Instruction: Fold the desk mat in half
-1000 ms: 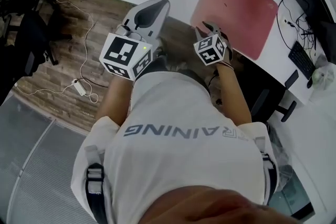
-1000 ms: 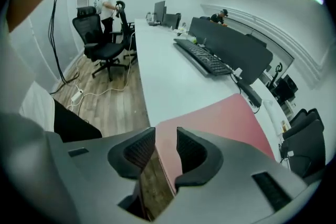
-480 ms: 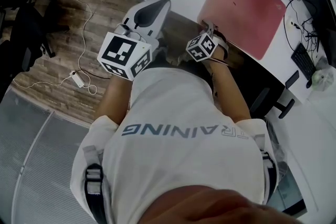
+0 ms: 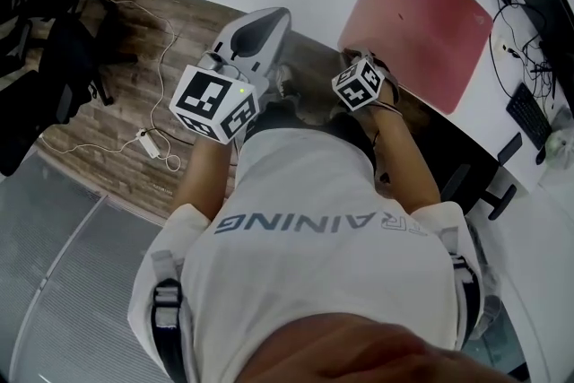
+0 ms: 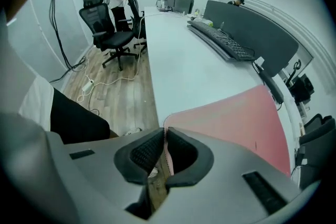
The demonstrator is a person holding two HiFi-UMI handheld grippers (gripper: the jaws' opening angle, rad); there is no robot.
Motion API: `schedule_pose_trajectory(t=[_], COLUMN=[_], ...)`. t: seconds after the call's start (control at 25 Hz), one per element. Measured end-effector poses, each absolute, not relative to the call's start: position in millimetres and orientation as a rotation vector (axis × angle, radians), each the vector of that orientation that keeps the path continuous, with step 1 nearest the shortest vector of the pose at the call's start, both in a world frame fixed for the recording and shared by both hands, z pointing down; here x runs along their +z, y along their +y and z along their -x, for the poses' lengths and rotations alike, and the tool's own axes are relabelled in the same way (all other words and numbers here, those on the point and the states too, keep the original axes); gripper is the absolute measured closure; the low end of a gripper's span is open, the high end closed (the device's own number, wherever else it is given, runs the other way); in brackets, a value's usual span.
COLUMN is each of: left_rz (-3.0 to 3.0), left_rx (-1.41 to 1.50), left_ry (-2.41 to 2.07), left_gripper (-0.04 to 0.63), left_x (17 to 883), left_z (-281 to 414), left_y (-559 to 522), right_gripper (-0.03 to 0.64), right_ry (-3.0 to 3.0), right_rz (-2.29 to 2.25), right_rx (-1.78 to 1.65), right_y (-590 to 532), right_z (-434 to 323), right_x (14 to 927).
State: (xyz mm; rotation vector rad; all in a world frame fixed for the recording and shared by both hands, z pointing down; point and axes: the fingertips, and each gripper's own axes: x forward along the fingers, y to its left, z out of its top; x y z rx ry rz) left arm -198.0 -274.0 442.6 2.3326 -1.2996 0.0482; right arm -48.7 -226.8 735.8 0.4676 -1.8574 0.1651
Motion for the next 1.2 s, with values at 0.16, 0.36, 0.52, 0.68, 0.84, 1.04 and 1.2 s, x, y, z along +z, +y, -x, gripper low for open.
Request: schedule_pose_trajectory(t=[0.16, 0.36, 0.52, 0.68, 0.84, 1.04, 1.2], left_rz=[-2.326, -2.329, -2.331, -2.344, -2.368, -2.382, -2.388], left_rx=[0.072, 0.080, 0.093, 0.101, 0.110, 0.092, 0.072], left_ry=[-1.340, -1.400, -1.442, -1.453, -1.453, -1.431, -1.419], left_gripper=[0.568, 0.568, 0.568, 0.568, 0.568, 0.568, 0.568], left_x=[435, 419, 408, 402, 395, 389, 387], left_z=[175, 144, 121, 95, 67, 31, 2], left_y=[-271, -266, -267, -272, -280, -291, -301], right_gripper=[0.580, 0.583, 0.583, 0.583, 0.583, 0.583, 0.583], right_ry=[-1.940, -2.113, -2.280, -2.355, -2.403, -2.448, -2.458], right_rz=[-0.440, -0.454, -0.472, -0.532, -0.595, -0.647, -0.697], right_rx=[0.215, 0.350, 0.700, 0.867, 0.907, 0.948, 0.970], right_y=[-228, -240, -255, -271, -294, -318, -336], right_z=[47, 31, 13, -11, -40, -79, -114], right_x=[727, 696, 673, 655, 637, 620, 614])
